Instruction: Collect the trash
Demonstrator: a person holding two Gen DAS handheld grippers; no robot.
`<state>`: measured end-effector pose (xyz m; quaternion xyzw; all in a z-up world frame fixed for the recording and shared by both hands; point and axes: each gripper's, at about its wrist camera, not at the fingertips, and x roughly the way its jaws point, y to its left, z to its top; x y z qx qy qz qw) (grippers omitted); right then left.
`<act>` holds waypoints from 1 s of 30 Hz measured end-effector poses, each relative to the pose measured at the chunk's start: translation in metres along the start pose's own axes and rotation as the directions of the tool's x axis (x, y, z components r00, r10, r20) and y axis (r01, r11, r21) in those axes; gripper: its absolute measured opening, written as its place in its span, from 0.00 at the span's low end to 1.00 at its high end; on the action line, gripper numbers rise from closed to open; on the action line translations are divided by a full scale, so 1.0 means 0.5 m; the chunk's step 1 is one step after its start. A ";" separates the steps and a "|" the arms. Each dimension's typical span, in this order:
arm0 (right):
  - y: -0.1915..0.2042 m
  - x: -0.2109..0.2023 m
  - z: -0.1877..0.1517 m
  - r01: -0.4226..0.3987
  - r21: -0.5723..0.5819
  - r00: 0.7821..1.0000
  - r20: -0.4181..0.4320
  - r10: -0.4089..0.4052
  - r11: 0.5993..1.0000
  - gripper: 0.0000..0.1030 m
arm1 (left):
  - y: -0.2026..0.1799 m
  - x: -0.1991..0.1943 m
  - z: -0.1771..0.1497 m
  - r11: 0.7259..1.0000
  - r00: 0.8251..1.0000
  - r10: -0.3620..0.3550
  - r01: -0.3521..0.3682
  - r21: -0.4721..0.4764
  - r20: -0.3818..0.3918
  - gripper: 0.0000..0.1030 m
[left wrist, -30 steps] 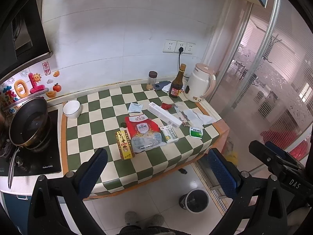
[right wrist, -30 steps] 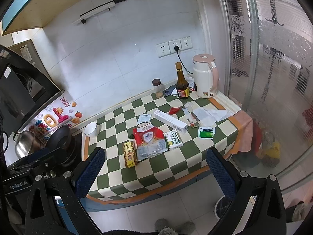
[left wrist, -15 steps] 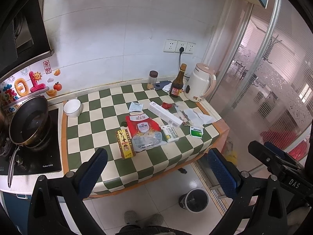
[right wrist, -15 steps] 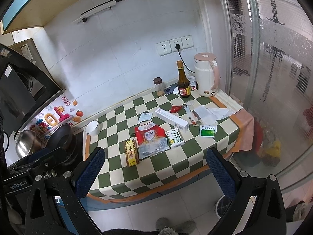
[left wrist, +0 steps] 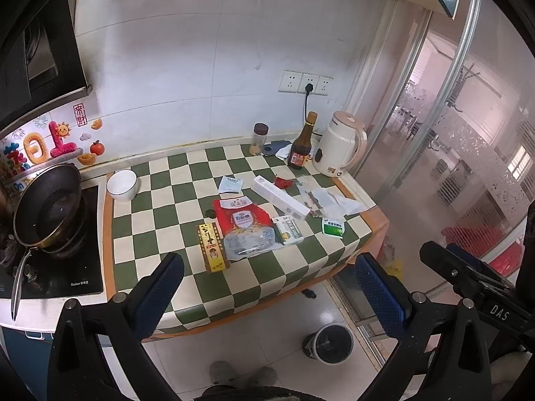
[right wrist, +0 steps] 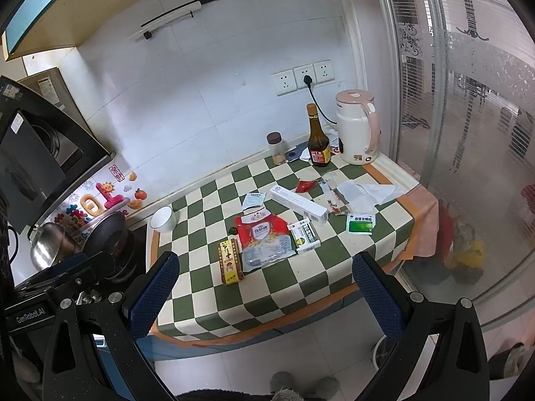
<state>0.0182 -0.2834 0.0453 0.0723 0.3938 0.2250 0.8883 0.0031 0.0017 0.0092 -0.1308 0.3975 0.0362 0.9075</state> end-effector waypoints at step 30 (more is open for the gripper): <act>-0.001 0.008 0.002 -0.026 0.012 1.000 -0.010 0.026 1.000 1.00 | -0.003 0.008 -0.006 1.000 1.000 -0.019 0.019 -0.004 0.000 1.00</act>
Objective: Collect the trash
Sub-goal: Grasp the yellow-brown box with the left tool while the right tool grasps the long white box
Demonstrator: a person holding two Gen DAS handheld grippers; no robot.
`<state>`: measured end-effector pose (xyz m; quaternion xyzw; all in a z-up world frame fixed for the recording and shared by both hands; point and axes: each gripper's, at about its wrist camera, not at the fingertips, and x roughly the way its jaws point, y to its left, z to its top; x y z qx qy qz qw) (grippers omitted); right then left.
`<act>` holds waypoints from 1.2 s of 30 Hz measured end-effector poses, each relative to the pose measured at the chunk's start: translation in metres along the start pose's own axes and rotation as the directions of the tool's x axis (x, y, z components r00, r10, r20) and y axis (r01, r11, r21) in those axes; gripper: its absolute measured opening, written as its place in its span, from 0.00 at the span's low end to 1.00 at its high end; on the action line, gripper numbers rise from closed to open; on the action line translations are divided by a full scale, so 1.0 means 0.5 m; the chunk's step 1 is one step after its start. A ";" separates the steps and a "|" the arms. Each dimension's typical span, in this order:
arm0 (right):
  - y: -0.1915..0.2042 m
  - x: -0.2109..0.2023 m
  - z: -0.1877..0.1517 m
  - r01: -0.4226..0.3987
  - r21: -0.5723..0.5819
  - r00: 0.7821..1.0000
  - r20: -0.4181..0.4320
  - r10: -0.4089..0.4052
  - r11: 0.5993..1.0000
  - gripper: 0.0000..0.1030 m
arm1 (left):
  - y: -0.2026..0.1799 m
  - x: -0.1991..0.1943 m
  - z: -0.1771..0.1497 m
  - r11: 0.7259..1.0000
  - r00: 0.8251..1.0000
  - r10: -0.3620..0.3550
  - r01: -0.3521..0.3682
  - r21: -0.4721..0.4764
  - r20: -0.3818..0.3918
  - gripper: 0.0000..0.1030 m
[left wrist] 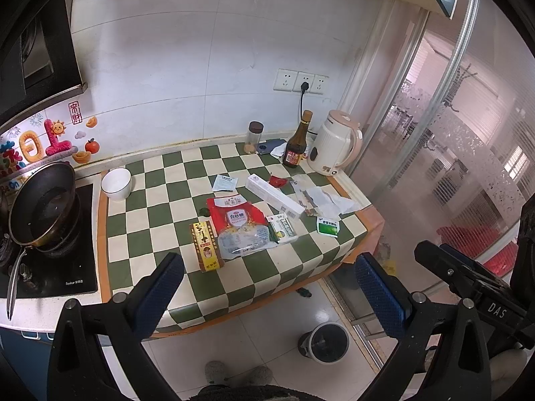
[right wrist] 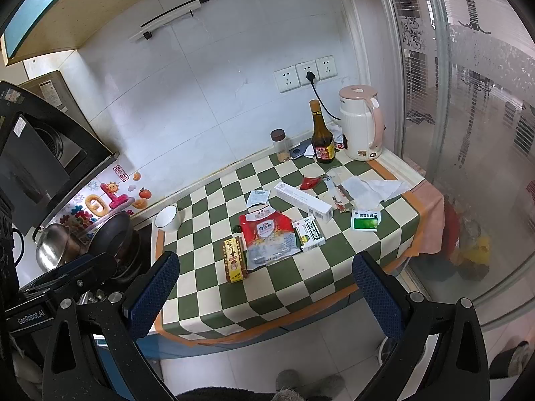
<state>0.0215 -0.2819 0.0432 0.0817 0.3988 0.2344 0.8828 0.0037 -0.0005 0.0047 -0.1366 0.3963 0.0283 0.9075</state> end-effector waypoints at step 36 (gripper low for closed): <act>-0.261 0.780 0.087 0.315 -0.080 0.826 -0.467 -0.315 0.946 0.93 | 0.325 0.819 -0.076 0.897 0.729 0.154 -0.387 -0.216 -0.667 0.66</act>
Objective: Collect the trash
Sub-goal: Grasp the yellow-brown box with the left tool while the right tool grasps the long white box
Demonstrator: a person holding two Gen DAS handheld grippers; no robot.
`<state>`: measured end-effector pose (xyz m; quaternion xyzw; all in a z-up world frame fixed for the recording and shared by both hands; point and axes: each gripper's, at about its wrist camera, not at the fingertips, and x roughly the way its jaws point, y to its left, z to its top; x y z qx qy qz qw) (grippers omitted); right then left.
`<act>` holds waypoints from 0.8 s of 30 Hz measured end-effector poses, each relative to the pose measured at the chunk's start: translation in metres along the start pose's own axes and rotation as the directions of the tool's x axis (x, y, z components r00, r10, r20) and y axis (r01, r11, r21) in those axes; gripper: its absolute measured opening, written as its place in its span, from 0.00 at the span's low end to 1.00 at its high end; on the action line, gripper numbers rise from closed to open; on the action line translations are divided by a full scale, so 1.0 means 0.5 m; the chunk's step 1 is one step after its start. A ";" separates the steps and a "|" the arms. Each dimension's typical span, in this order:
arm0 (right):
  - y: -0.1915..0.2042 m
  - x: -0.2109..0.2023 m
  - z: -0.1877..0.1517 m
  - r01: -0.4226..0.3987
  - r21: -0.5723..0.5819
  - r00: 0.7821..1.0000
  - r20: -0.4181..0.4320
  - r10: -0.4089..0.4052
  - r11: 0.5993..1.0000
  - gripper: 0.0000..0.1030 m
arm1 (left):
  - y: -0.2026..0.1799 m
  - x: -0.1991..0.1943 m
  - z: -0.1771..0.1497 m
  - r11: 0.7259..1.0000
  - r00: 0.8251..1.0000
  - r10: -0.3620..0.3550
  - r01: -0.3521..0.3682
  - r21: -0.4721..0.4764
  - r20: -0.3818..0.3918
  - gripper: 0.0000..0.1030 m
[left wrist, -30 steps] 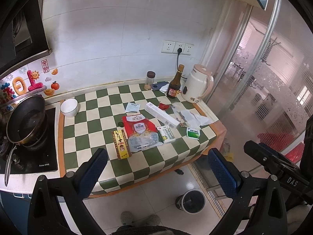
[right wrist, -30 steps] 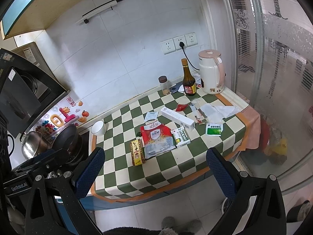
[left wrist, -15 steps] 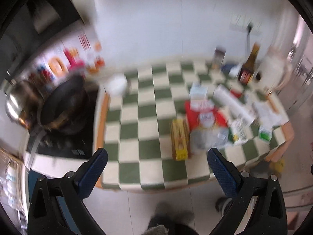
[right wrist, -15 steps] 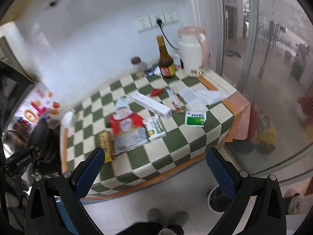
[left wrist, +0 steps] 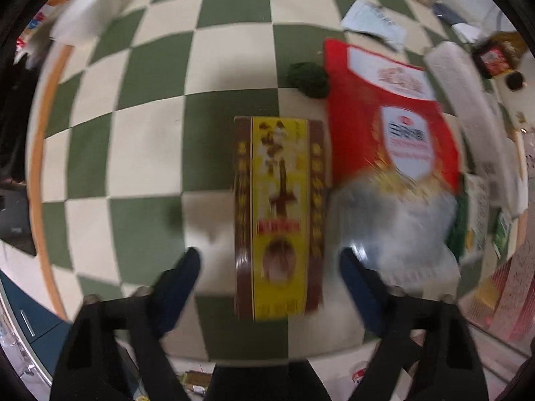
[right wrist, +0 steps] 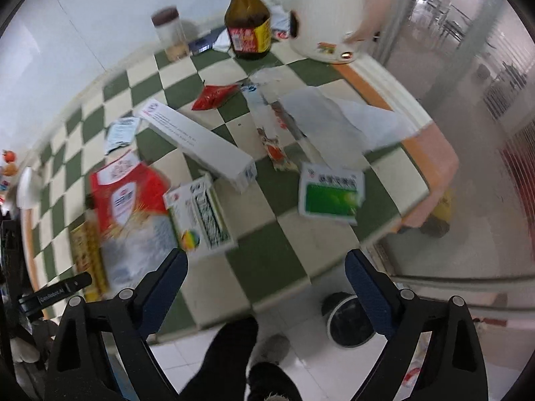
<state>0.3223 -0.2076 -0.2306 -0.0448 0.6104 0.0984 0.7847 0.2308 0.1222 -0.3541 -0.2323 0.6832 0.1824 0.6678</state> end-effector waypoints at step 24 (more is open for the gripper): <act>0.264 0.278 0.266 0.041 -0.315 0.973 -0.201 -0.109 0.948 0.46 | 0.015 -0.078 0.147 0.988 0.980 0.132 -0.142 0.060 0.148 0.53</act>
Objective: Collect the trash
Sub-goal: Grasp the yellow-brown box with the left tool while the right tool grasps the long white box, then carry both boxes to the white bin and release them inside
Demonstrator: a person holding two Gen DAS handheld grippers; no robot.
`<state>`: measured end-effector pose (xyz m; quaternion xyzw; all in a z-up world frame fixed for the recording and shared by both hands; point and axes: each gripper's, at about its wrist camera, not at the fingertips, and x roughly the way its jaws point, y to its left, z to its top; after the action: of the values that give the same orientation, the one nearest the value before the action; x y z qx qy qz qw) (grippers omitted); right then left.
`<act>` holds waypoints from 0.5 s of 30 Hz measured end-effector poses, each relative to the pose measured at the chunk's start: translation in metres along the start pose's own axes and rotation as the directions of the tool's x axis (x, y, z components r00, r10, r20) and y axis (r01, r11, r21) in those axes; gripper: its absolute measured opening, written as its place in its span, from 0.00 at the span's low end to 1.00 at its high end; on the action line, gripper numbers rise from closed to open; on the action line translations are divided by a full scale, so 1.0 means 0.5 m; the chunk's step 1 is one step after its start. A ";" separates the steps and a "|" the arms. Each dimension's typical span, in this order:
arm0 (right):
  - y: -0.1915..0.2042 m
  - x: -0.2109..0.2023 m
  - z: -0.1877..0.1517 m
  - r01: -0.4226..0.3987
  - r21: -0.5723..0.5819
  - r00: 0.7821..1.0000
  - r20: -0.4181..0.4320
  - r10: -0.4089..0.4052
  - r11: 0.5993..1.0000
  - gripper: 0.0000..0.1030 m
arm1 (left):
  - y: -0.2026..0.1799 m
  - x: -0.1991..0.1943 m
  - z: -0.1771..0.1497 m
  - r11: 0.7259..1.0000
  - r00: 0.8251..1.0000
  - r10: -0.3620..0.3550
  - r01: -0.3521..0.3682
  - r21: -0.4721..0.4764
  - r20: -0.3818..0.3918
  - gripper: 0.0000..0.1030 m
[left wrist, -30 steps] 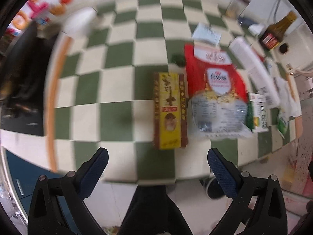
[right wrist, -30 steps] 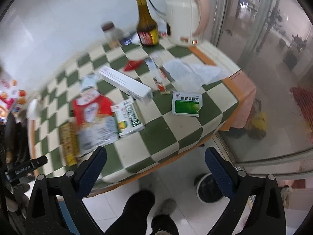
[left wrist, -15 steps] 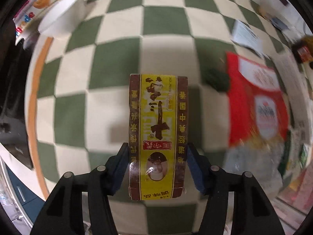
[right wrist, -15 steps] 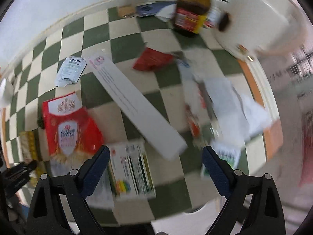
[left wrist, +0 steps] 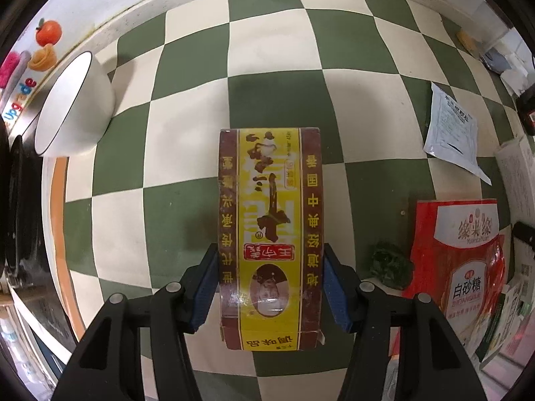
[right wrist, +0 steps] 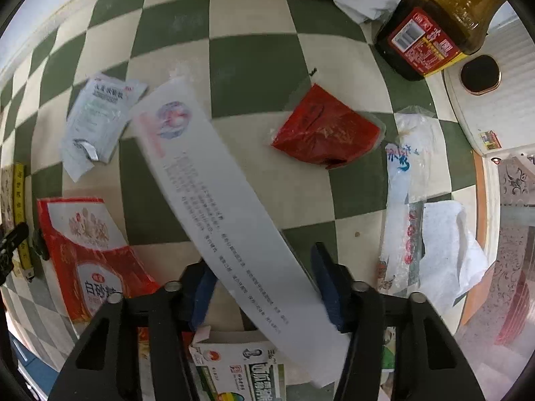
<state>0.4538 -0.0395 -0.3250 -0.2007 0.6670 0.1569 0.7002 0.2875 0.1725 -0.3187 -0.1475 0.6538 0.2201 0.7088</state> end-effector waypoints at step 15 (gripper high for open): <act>-0.149 -0.233 -0.095 -0.185 0.234 0.949 0.296 0.111 0.954 0.41 | -0.136 -0.289 -0.053 0.996 0.948 -0.005 -0.025 0.090 0.317 0.52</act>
<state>0.4419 -0.1221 -0.2049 -0.0322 0.5894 0.1476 0.7936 0.2920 0.0838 -0.1832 -0.0736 0.5418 0.2140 0.8095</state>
